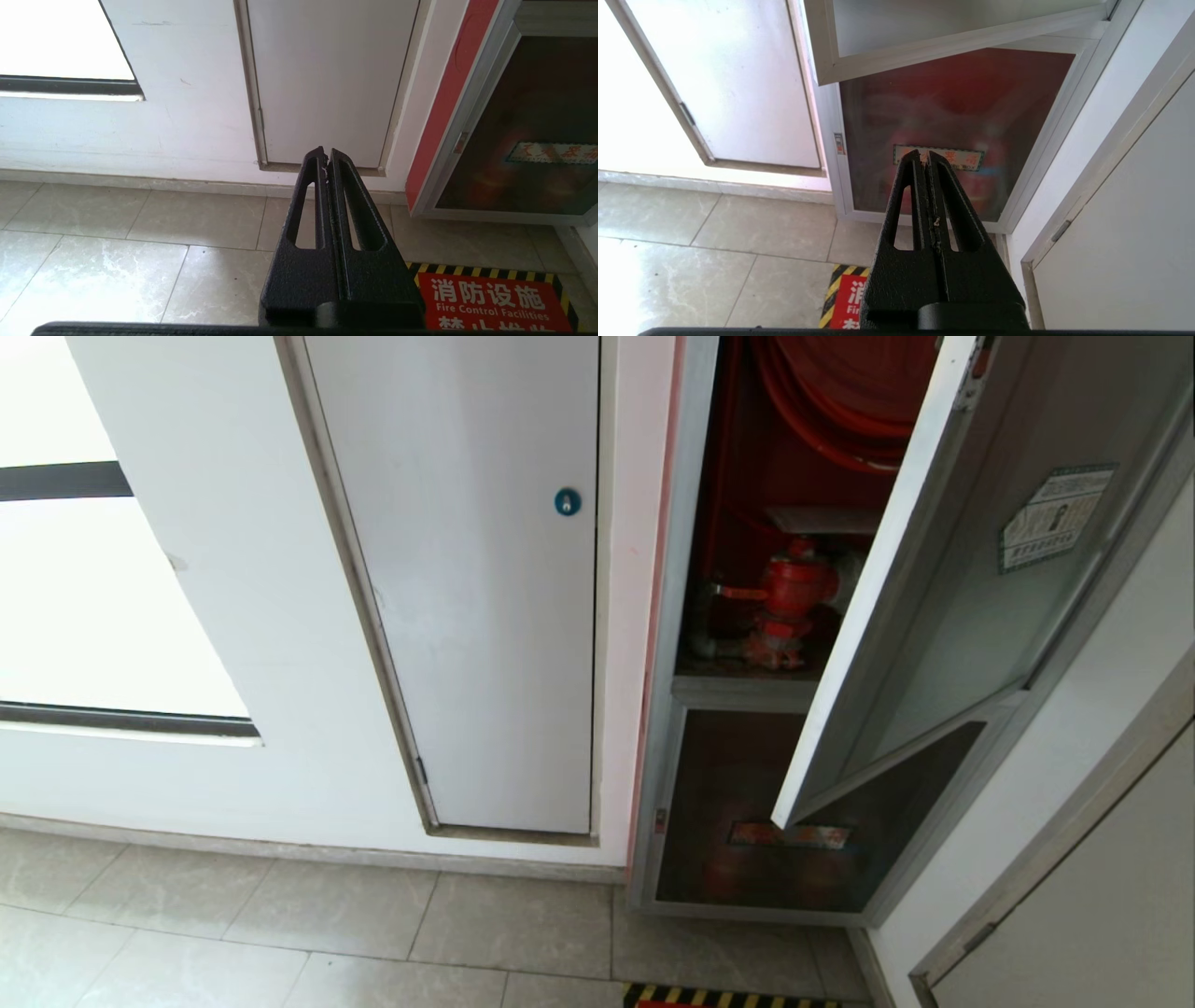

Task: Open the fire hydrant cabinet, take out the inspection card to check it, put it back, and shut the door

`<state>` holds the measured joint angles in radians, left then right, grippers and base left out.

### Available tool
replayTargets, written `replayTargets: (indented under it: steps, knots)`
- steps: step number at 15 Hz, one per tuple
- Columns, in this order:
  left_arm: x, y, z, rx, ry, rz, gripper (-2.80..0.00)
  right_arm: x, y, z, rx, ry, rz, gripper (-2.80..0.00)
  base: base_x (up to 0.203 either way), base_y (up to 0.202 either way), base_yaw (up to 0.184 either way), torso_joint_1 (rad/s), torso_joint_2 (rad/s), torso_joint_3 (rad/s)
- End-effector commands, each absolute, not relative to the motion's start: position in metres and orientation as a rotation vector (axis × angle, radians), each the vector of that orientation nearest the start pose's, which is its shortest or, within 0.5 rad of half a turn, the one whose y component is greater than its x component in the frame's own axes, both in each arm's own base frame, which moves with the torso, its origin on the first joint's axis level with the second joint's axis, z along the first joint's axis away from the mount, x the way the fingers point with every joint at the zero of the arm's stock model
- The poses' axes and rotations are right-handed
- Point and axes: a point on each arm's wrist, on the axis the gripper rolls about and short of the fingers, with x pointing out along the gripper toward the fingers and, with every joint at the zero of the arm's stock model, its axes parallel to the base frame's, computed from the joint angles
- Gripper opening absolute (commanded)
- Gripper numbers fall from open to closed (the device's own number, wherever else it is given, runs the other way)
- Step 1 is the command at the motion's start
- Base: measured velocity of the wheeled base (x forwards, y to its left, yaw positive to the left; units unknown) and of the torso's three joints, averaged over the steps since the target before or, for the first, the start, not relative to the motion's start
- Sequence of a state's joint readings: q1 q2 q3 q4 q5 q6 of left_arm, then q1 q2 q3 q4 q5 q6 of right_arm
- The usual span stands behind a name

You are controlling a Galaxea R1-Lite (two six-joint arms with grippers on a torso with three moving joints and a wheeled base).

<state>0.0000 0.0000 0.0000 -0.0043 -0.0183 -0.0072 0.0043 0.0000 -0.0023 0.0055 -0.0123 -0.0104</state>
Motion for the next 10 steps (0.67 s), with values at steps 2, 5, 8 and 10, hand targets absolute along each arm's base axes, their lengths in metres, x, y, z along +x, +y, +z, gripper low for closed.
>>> replayTargets:
  steps: [2,5,8,10]
  knots:
    - [-0.0227,-0.0004,0.076,-0.008,-0.003,-0.018,-2.8,-0.0229,-0.0004,0.0757,-0.007,0.005,-0.008,-2.8,0.0,0.0,0.0,0.0,0.0,0.0]
    - [-0.0226,-0.0004,0.0758,-0.008,-0.002,-0.018,-2.8,-0.0229,-0.0004,0.0758,-0.003,0.004,-0.008,-2.8,0.0,0.0,0.0,0.0,0.0,0.0]
    - [-0.0227,-0.0004,0.076,-0.008,-0.003,-0.018,-2.8,-0.0229,-0.0006,0.0759,0.025,0.003,-0.017,-2.8,0.0,0.0,0.0,0.0,0.0,0.0]
    - [-0.0227,-0.0004,0.076,-0.008,-0.003,-0.018,-2.8,-0.0229,-0.0006,0.0759,0.032,0.003,-0.017,-2.8,0.0,0.0,0.0,0.0,0.0,0.0]
